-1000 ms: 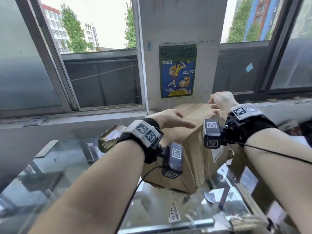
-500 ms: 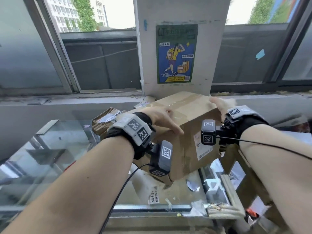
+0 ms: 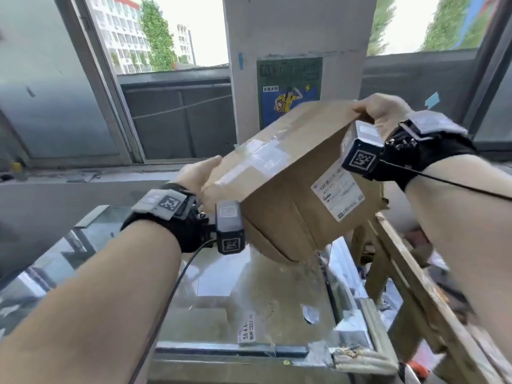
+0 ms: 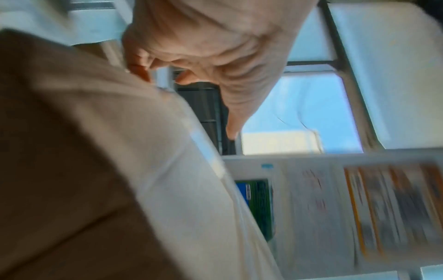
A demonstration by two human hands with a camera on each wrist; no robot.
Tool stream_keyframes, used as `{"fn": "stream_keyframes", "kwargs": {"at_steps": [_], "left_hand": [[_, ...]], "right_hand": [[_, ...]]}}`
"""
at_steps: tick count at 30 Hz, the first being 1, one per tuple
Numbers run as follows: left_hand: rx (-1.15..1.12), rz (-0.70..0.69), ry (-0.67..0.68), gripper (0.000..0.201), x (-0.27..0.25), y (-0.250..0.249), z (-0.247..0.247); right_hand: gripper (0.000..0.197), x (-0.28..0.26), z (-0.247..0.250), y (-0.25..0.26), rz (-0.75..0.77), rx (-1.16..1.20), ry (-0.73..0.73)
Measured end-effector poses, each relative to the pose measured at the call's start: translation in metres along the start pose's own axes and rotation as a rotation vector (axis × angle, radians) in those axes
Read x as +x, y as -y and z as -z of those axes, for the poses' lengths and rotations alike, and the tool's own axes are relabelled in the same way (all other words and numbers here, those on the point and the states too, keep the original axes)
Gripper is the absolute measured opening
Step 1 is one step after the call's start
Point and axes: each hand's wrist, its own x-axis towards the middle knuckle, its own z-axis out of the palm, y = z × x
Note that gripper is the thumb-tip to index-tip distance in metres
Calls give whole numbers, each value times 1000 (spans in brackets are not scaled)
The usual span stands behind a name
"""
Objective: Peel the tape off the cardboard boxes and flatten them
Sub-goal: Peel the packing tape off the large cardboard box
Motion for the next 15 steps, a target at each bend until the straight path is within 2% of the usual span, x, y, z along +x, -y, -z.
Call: {"fn": "stream_keyframes", "kwargs": {"at_steps": [2,4,6,9,10,12,15], "left_hand": [[-149,48,10,26,-4,6,-4],[-271,56,22,19,-16,8,-12],[-372,7,-51,16,-17,10,-17],[-397,-182,-255,50,-9,10,-14],[-410,-251,-294,55,-5,11,-12],[-428,-318,-329,54,-1,15,-9],[-461,-312,-310,55,11,30,6]], "right_hand": [[29,-6,3,-2,140,185,-48],[34,-4,5,-19,225,360,-31],[33,3,4,-38,264,467,-57],[25,12,-2,-61,241,515,-130],[24,14,-4,-69,225,532,-125],[22,17,-7,-85,177,553,-113],[20,21,-10,-105,108,490,-81]]}}
